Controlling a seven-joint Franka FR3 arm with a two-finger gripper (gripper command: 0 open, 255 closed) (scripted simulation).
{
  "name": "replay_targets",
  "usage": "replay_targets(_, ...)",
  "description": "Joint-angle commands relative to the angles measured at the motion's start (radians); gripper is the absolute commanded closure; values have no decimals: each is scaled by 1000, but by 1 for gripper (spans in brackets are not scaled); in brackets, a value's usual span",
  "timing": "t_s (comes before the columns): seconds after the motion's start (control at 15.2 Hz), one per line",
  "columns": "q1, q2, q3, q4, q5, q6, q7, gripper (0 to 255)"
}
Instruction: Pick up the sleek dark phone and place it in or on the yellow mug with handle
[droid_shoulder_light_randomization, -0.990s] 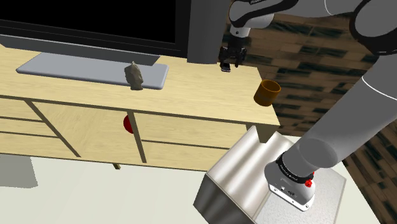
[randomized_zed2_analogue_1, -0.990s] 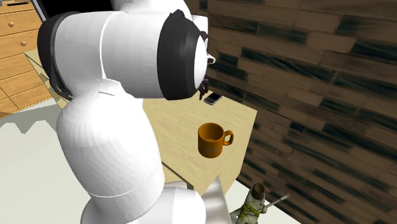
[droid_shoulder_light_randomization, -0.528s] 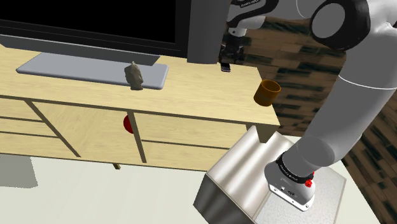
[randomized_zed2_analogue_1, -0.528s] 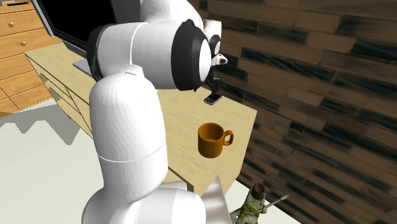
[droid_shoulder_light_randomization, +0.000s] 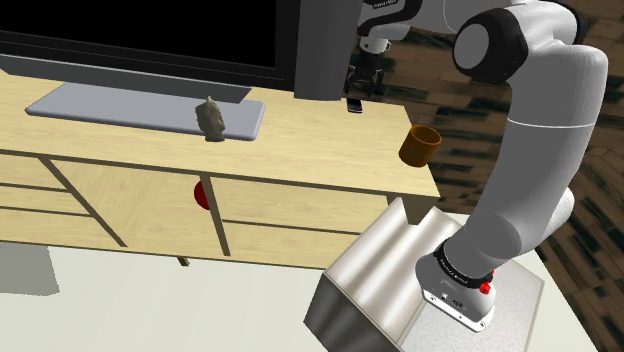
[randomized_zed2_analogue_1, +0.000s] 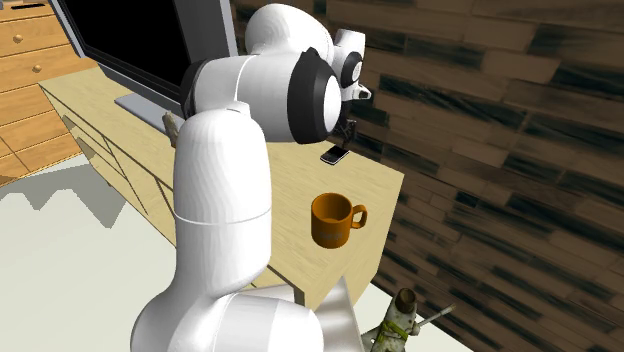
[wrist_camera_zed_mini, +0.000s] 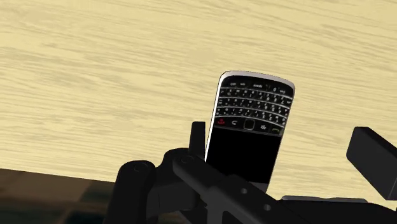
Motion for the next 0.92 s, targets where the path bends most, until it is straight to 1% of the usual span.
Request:
replay_targets(0.0,-7,53,-4,-22,1,159,-25,0)
replay_targets(0.33,-12,76,8,-48,5,209,-28,0)
replay_targets(0.79,-22,75,20,-48,-2,210,-24,0)
replay_targets(0.86,-19,94,24,-34,2,216,-19,255)
